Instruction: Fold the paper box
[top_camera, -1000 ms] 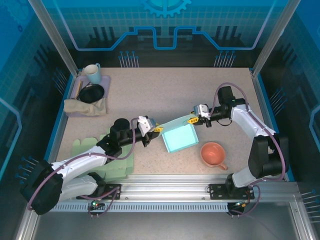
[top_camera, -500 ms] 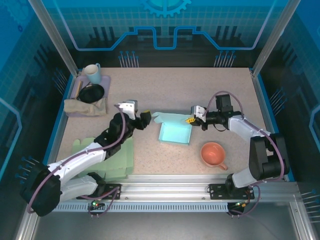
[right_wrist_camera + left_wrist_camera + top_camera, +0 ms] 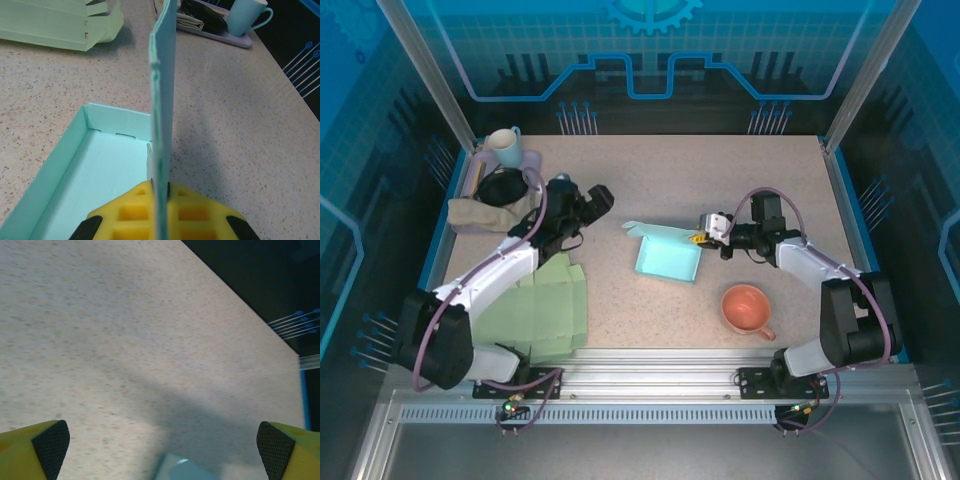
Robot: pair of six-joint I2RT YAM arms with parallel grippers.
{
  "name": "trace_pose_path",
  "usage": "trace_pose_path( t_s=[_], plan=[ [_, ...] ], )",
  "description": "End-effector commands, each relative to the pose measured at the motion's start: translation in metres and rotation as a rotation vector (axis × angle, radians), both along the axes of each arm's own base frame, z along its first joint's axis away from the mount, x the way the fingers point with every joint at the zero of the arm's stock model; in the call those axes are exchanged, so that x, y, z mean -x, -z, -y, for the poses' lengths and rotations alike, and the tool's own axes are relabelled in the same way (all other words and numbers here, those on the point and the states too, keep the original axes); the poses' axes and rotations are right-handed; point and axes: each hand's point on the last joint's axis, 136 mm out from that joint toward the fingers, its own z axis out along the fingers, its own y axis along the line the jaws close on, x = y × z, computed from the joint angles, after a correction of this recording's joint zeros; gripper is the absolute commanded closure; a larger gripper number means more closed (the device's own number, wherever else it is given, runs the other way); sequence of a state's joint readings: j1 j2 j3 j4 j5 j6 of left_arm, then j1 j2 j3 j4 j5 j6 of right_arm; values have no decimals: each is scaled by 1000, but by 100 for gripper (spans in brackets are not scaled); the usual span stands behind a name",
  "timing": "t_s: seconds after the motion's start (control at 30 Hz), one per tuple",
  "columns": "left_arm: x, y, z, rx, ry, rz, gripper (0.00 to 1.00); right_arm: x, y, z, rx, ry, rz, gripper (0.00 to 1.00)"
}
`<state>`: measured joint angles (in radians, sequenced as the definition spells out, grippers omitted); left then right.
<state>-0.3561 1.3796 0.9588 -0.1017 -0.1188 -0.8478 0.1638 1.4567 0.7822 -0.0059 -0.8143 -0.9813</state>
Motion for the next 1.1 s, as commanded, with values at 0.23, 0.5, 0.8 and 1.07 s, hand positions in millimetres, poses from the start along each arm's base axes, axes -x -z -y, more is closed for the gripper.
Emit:
trace_pose_path(
  t_s=[0.23, 0.5, 0.8, 1.07],
  plan=[
    [17, 32, 64, 165, 91, -232, 2, 3, -5, -7, 9, -32, 71, 98],
    [17, 32, 104, 131, 179, -228, 20, 6, 2, -11, 28, -53, 85, 97],
    [23, 29, 124, 154, 206, -230, 26, -6, 13, -9, 65, -3, 74, 98],
    [34, 23, 145, 172, 236, -223, 30, 1, 28, -15, 131, -40, 67, 96]
  ],
)
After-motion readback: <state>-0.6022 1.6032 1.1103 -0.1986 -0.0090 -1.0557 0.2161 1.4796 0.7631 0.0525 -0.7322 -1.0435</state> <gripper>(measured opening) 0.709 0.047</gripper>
